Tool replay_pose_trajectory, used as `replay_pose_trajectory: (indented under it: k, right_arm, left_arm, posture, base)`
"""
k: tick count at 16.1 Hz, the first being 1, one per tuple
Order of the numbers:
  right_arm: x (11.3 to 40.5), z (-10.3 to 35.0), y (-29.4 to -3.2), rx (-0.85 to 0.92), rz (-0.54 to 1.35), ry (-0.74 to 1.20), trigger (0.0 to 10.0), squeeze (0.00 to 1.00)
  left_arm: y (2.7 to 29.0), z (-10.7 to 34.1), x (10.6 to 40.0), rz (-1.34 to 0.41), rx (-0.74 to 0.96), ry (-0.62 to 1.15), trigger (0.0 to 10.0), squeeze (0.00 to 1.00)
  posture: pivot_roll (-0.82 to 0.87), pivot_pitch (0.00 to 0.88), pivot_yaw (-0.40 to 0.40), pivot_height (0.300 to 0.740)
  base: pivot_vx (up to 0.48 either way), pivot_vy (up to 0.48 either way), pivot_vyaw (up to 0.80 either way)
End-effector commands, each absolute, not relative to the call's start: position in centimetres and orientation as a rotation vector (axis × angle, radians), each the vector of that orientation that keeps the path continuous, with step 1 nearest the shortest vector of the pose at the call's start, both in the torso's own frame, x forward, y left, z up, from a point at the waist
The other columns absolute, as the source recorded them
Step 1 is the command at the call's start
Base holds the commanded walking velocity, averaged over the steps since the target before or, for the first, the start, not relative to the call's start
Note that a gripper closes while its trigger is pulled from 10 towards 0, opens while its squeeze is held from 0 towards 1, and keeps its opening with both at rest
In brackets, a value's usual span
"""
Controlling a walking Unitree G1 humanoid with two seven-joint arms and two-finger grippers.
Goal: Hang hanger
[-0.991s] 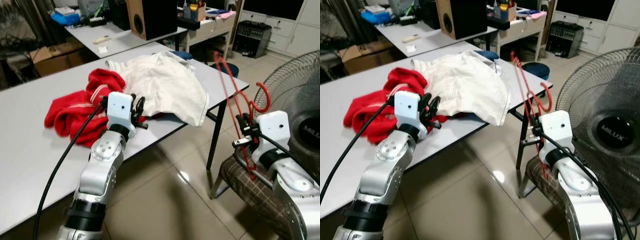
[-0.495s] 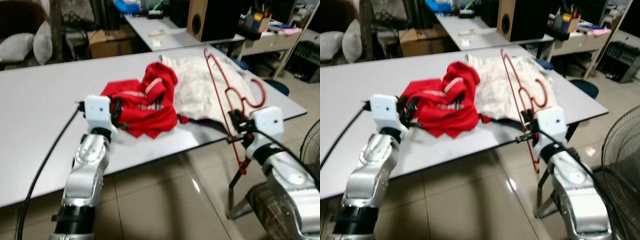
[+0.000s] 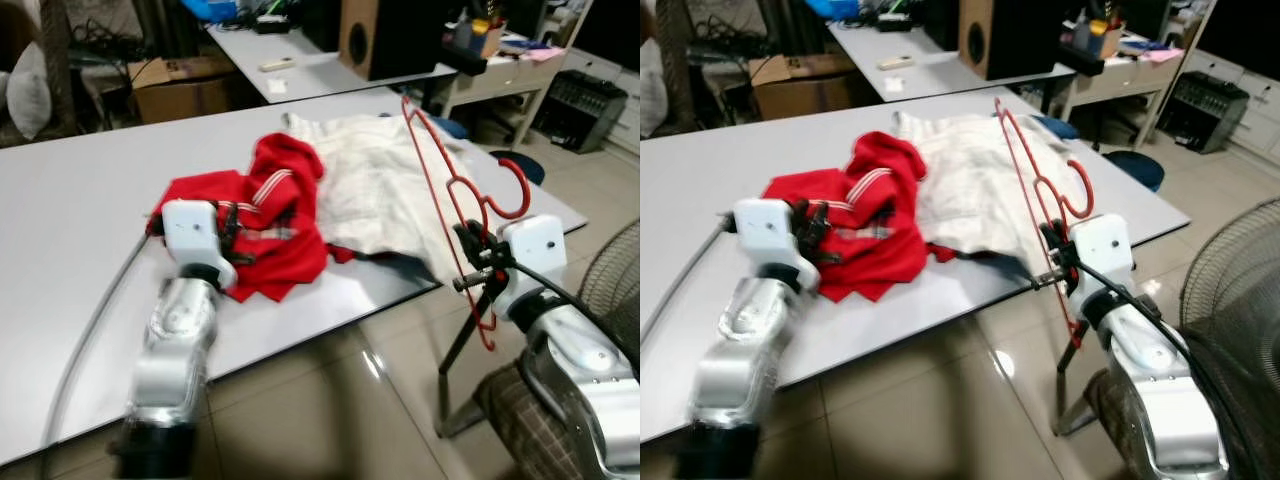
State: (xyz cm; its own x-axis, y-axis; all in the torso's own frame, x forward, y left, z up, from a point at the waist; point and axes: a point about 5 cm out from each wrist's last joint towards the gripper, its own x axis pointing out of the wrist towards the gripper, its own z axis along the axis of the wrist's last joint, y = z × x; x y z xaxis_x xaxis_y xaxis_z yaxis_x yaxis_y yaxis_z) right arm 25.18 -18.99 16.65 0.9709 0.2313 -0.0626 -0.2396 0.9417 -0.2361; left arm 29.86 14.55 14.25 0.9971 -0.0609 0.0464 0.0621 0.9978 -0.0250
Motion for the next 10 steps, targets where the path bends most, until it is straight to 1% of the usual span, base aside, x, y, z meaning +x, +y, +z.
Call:
replay_pose_trajectory:
  k: [1,4,8,10]
  right_arm:
    - [25.19,16.9,-18.77,-0.249,0.25,0.019,10.0,0.0]
    - [25.07,16.74,-18.1,-0.259,0.278,0.021,10.0,0.0]
    - [25.03,16.69,-17.77,-0.263,0.292,0.018,10.0,0.0]
    - [25.06,16.63,-17.81,-0.222,0.273,0.013,10.0,0.0]
  left_arm:
    - [15.01,14.96,29.84,-0.052,-0.011,-0.068,10.0,0.0]
    - [15.16,15.16,29.95,-0.05,-0.006,-0.069,10.0,0.0]
    - [15.4,15.4,30.18,-0.044,-0.002,-0.074,10.0,0.0]
    - [15.4,15.5,30.24,-0.052,0.001,-0.078,10.0,0.0]
  posture:
    - [-0.08,0.0,-0.037,0.74]
    - [-0.08,0.0,-0.029,0.74]
    - [-0.07,0.0,-0.018,0.74]
    - [-0.07,0.0,-0.017,0.74]
  base:
    - [0.289,0.0,0.0]
    - [0.285,0.0,0.0]
    - [0.296,0.0,0.8]
    - [0.3,0.0,0.0]
